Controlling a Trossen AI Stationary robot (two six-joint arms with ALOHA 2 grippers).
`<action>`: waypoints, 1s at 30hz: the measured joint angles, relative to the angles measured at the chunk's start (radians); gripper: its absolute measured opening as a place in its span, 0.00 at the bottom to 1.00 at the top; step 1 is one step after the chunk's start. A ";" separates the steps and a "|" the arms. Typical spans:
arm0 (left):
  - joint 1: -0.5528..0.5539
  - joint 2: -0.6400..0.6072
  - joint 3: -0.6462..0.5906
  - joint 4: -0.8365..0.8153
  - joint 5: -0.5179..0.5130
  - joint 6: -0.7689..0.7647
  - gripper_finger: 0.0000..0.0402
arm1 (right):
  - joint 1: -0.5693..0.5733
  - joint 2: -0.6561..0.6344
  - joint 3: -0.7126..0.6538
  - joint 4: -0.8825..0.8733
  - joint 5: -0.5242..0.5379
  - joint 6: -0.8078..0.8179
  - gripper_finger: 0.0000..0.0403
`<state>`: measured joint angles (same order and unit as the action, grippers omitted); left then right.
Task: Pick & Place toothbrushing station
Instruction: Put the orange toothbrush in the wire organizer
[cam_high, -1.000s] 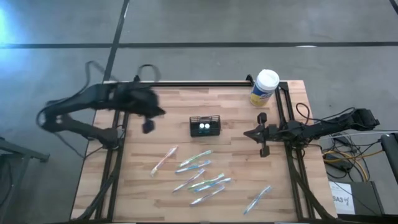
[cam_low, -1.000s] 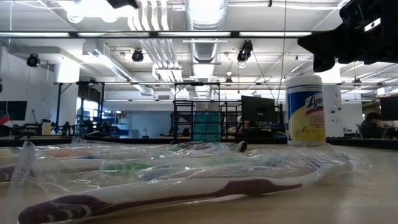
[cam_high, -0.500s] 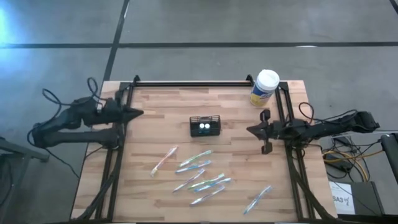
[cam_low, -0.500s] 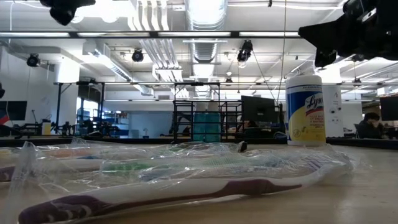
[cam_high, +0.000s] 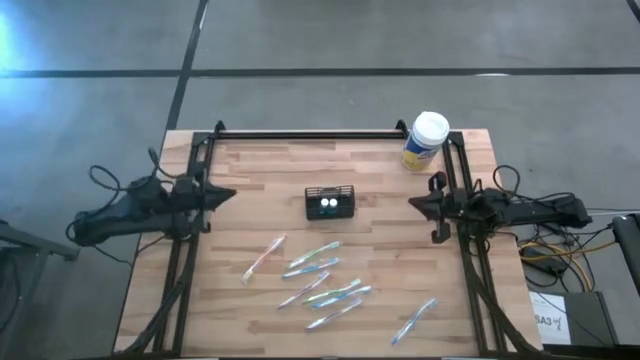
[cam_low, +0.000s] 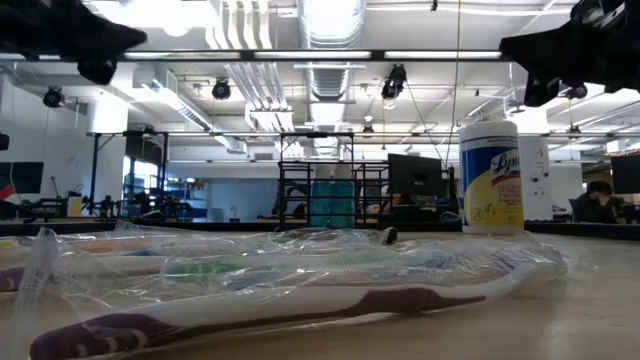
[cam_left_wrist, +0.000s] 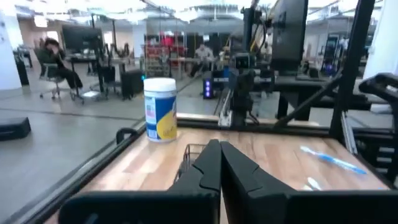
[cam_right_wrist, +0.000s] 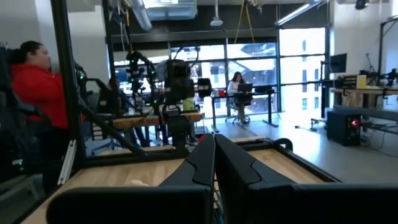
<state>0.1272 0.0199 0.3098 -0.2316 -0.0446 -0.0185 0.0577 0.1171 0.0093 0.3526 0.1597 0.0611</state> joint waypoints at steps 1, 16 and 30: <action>0.000 0.022 -0.019 0.052 0.001 -0.001 0.00 | 0.000 -0.020 0.000 -0.014 0.002 0.000 0.02; 0.000 -0.018 -0.244 0.177 0.020 0.054 0.00 | 0.001 -0.104 0.000 -0.115 0.027 0.016 0.02; 0.001 -0.018 -0.297 0.229 0.036 0.082 0.01 | 0.001 -0.098 0.000 -0.117 0.026 0.056 0.02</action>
<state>0.1280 0.0017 0.0127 -0.0022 -0.0090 0.0631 0.0586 0.0189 0.0093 0.2352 0.1860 0.1168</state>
